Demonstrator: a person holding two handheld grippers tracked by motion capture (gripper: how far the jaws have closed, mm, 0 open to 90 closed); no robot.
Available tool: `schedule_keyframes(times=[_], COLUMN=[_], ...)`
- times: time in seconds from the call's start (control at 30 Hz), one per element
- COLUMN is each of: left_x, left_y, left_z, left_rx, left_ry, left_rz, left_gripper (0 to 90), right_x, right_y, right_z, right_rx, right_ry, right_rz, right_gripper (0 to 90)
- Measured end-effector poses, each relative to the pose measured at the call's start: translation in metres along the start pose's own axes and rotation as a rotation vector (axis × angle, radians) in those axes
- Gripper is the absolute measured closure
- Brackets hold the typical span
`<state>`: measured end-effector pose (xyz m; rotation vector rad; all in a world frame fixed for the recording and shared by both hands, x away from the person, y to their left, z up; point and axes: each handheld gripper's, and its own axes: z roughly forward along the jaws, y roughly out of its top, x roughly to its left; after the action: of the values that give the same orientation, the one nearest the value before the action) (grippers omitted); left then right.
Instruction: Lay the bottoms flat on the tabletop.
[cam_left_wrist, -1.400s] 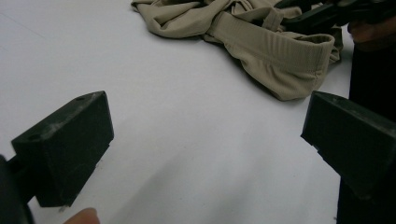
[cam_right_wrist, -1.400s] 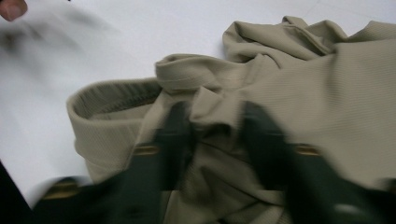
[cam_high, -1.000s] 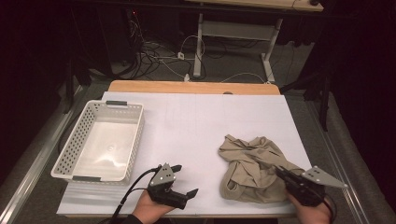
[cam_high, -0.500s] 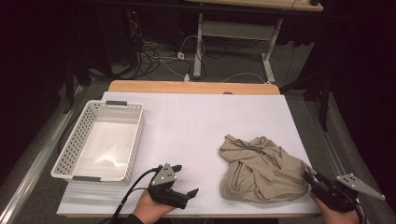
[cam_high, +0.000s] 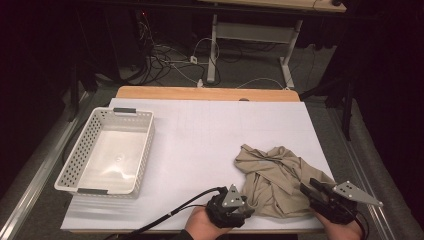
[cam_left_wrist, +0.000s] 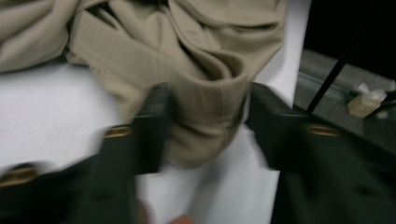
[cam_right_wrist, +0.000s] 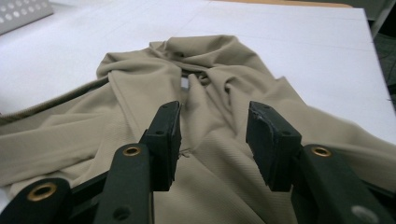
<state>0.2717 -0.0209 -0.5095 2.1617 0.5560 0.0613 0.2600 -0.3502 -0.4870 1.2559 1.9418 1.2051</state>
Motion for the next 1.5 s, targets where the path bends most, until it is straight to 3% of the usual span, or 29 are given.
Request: schedule_keyframes(times=[0.03, 0.2, 0.33, 0.5, 0.57, 0.6, 0.77, 0.83, 0.93, 1.07, 1.17, 1.23, 1.27, 1.3, 1.33, 1.4, 1.43, 1.5], left_x=[0.002, 0.015, 0.028, 0.056, 0.066, 0.068, 0.06, 0.051, 0.036, 0.019, 0.017, 0.019, 0.02, 0.019, 0.017, 0.017, 0.017, 0.013], left_y=[-0.002, -0.022, -0.045, -0.071, -0.078, -0.078, -0.069, -0.063, -0.05, -0.032, -0.021, -0.016, -0.014, -0.014, -0.014, -0.016, -0.018, -0.025], left_z=[-0.004, -0.038, -0.072, -0.105, -0.109, -0.11, -0.112, -0.114, -0.107, -0.069, -0.034, -0.017, -0.011, -0.008, -0.007, -0.009, -0.012, -0.021], left_rx=[-0.016, -0.056, -0.076, -0.1, -0.103, -0.107, -0.16, -0.193, -0.212, -0.141, -0.036, 0.038, 0.078, 0.088, 0.092, 0.099, 0.094, 0.098], left_ry=[-0.005, 0.034, 0.111, 0.234, 0.221, 0.209, 0.218, 0.223, 0.151, 0.058, 0.065, 0.075, 0.067, 0.069, 0.073, 0.053, 0.044, 0.038], left_rz=[-0.012, -0.048, -0.089, -0.206, -0.27, -0.276, -0.235, -0.191, -0.142, -0.12, -0.113, -0.109, -0.108, -0.09, -0.065, -0.064, -0.064, -0.044], left_gripper=[74.8, 75.3, 75.3, 75.1, 74.2, 72.2, 47.7, 46.0, 48.8, 48.3, 41.2, 41.2, 41.6, 46.7, 54.0, 76.2, 81.2, 83.1], right_x=[0.002, 0.006, 0.012, 0.023, 0.028, 0.03, 0.036, 0.034, 0.031, 0.029, 0.029, 0.029, 0.029, 0.029, 0.029, 0.029, 0.028, 0.028], right_y=[0.0, 0.001, 0.003, 0.006, 0.007, 0.007, 0.008, 0.007, 0.006, 0.005, 0.004, 0.004, 0.004, 0.004, 0.004, 0.004, 0.003, 0.003], right_z=[0.001, 0.002, 0.005, 0.011, 0.013, 0.015, 0.019, 0.019, 0.019, 0.019, 0.018, 0.017, 0.017, 0.017, 0.017, 0.017, 0.017, 0.017], right_rx=[0.003, 0.003, 0.003, 0.013, 0.017, 0.021, 0.033, 0.036, 0.04, 0.043, 0.042, 0.041, 0.041, 0.041, 0.041, 0.042, 0.042, 0.039], right_ry=[0.011, 0.032, 0.051, 0.081, 0.093, 0.099, 0.115, 0.115, 0.113, 0.113, 0.116, 0.117, 0.117, 0.119, 0.12, 0.122, 0.123, 0.126], right_rz=[-0.006, -0.014, -0.018, -0.04, -0.048, -0.053, -0.069, -0.064, -0.057, -0.052, -0.053, -0.053, -0.053, -0.053, -0.054, -0.055, -0.053, -0.048], right_gripper=[57.0, 57.4, 57.4, 57.4, 57.4, 57.4, 57.4, 57.4, 57.4, 57.4, 57.4, 57.4, 57.4, 57.4, 57.4, 57.3, 56.9, 56.6])
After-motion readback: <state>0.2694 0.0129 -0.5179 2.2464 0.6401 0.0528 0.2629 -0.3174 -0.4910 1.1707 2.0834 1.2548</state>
